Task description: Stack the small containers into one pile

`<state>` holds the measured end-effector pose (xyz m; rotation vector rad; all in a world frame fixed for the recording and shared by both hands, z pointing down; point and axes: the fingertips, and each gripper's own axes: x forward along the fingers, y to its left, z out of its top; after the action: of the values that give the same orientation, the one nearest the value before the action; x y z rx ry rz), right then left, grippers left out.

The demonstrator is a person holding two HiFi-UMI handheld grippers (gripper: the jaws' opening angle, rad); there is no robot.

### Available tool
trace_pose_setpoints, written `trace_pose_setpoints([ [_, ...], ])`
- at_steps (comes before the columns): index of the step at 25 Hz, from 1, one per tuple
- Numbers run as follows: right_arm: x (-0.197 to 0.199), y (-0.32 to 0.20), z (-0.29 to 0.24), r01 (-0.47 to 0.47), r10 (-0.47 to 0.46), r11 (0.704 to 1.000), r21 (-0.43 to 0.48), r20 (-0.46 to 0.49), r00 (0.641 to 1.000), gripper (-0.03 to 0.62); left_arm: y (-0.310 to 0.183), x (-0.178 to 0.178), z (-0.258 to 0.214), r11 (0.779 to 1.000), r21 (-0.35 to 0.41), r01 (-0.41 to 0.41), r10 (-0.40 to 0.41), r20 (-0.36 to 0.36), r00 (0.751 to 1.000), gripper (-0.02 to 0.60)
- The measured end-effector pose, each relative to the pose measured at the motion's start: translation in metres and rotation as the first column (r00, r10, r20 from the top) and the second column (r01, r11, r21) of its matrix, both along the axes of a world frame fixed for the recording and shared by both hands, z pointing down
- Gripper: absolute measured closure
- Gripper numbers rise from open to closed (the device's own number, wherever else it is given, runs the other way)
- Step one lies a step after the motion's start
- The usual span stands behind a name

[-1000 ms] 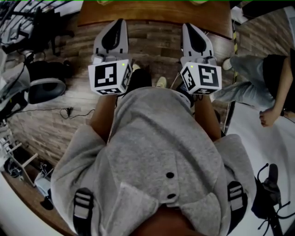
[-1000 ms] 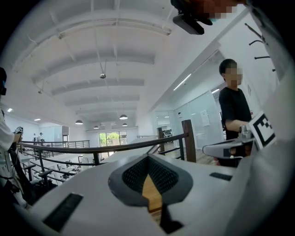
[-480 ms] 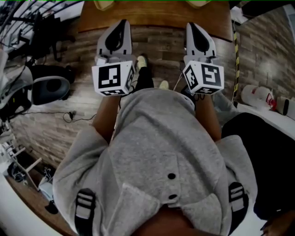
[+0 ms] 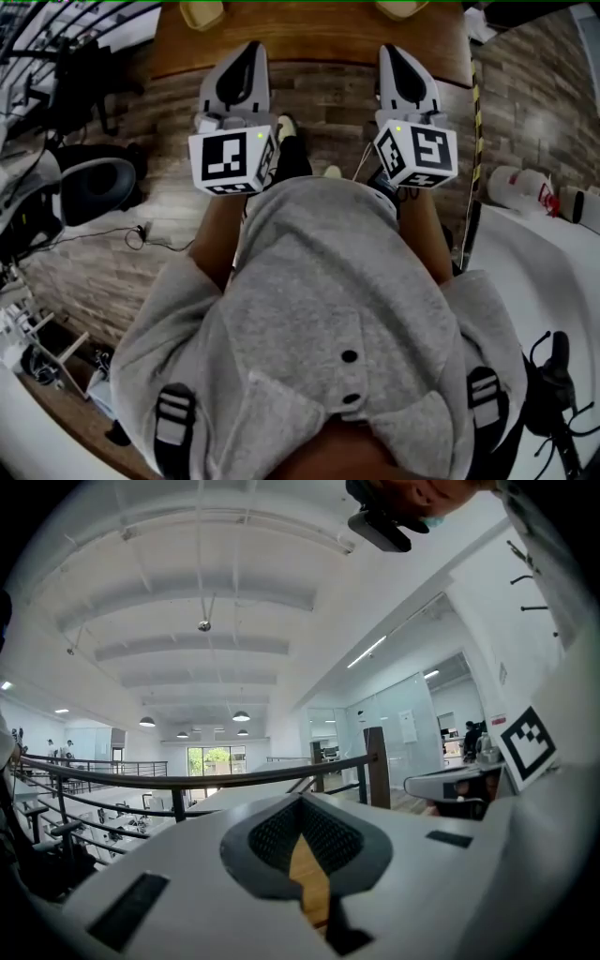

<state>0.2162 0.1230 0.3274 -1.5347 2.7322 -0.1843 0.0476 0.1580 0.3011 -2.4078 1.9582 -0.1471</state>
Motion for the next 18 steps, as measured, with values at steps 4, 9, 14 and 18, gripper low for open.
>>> trace_pose_setpoints([
  [4,-0.012,-0.021,0.004,0.009,-0.009,1.000,-0.016,-0.017,1.000,0.585,-0.024,-0.016,0.006,1.000,-0.011,0.002,-0.002,-0.009,1.000,0.569],
  [9,-0.038,-0.056,0.006,0.003,-0.004,0.999,-0.037,-0.035,0.999,0.585,-0.058,-0.050,0.012,0.999,-0.032,0.004,-0.005,-0.024,1.000,0.569],
  [14,-0.067,-0.093,0.007,0.000,-0.003,0.998,-0.057,-0.053,0.999,0.585,-0.098,-0.078,0.017,0.999,-0.055,-0.001,-0.001,-0.041,0.999,0.569],
  [18,-0.080,-0.121,0.010,-0.006,0.002,0.998,-0.068,-0.062,0.998,0.585,-0.127,-0.088,0.019,0.998,-0.061,-0.014,0.012,-0.039,0.999,0.569],
])
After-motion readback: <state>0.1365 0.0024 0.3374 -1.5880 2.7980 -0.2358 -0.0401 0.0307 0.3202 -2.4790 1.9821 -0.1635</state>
